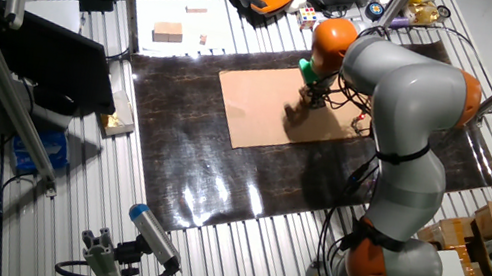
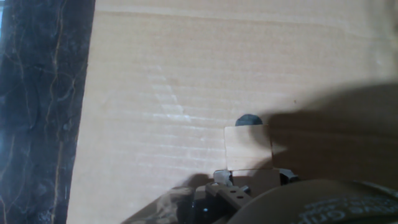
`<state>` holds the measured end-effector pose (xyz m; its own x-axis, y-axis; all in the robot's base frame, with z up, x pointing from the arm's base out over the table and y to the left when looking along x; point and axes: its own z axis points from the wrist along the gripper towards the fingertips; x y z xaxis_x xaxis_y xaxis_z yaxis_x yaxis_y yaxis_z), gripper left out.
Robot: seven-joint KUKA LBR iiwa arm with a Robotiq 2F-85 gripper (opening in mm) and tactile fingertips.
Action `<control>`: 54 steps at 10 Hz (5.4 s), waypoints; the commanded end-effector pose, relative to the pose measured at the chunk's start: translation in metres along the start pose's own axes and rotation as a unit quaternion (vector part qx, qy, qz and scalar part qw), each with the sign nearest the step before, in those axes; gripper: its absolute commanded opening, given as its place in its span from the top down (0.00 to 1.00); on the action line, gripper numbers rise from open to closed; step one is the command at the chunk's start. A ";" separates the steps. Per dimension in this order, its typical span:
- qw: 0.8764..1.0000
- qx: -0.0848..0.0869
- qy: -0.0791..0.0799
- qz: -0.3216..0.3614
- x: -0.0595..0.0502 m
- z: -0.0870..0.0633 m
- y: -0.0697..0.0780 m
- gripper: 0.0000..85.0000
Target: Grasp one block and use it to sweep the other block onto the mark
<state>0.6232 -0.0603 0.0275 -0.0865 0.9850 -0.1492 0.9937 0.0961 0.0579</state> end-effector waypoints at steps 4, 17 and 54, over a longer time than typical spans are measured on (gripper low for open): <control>1.000 0.003 -0.003 0.004 -0.003 0.003 -0.002 0.99; 1.000 0.005 0.000 0.008 -0.012 0.004 -0.005 0.99; 0.998 0.011 0.047 -0.049 0.047 -0.119 -0.002 0.99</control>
<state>0.6086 0.0038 0.1390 -0.1881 0.9805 -0.0564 0.9815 0.1897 0.0256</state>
